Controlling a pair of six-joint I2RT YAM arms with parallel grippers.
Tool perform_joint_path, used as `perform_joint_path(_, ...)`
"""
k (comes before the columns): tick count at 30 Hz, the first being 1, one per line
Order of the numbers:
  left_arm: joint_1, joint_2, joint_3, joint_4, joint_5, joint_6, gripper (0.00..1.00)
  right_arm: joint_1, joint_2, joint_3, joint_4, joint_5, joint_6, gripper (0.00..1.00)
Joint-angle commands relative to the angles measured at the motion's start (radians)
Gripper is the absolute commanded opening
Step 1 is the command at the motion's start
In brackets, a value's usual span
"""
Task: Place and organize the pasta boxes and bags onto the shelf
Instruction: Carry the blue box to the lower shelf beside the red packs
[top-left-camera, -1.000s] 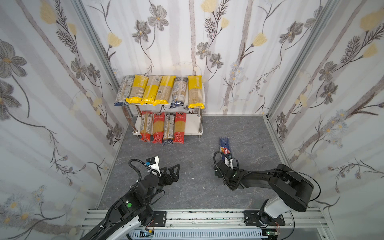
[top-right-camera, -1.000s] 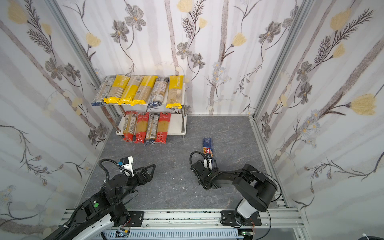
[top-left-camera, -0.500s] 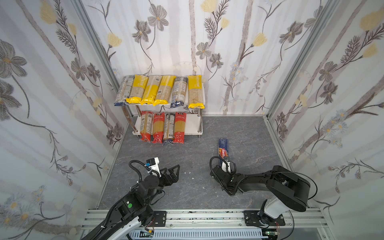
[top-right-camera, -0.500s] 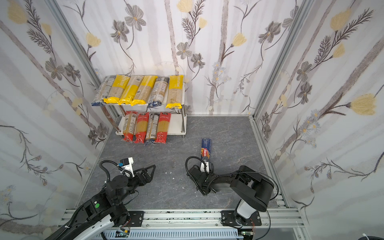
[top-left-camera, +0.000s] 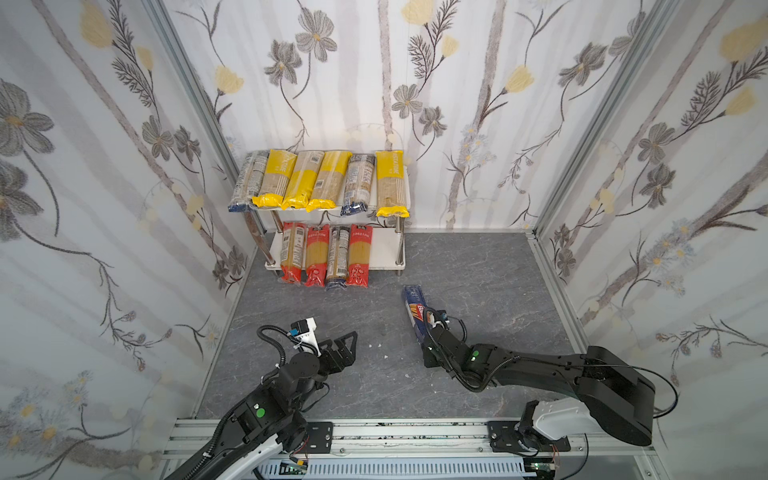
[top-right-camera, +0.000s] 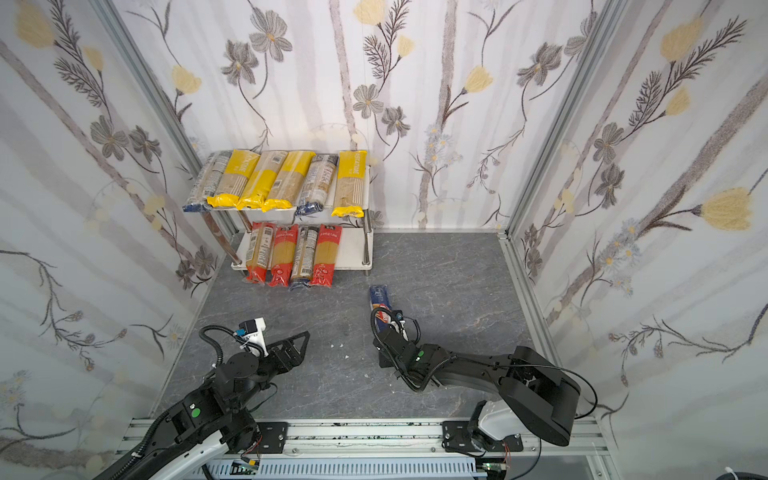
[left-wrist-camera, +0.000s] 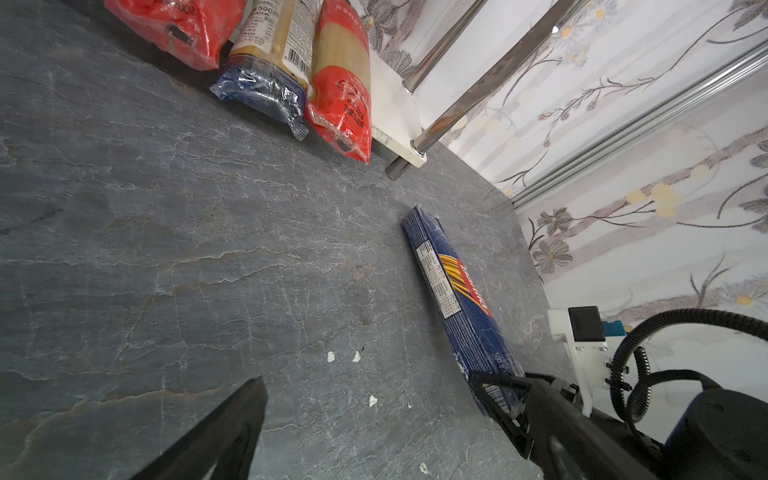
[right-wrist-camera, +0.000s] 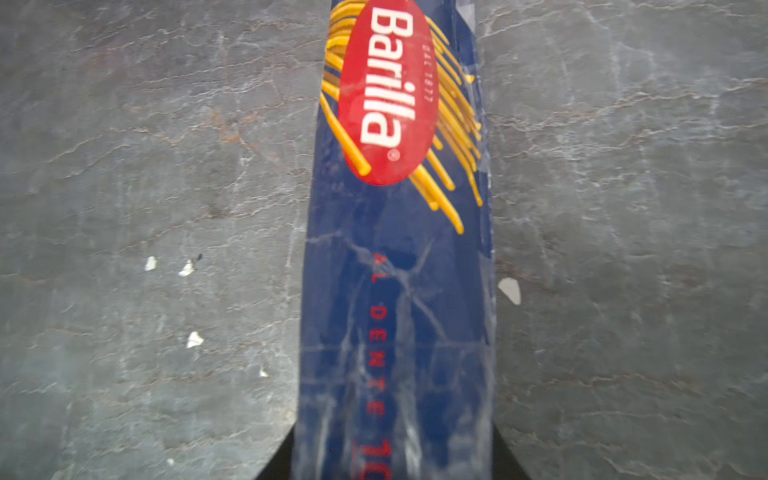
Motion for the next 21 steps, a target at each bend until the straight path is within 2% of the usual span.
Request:
perform_joint_path(1,0.001,0.002,0.015,-0.001,-0.031,0.010,1.00,0.002,0.003,0.033,0.070,-0.051,-0.032,0.15)
perform_joint_path(11,0.002,0.014,0.055,-0.019,-0.066,0.024,1.00,0.002,-0.021,0.080,0.134,-0.108,-0.067,0.15)
perform_joint_path(21,0.002,0.085,0.142,-0.047,-0.125,0.047,1.00,-0.004,-0.040,0.173,0.126,-0.091,-0.132,0.14)
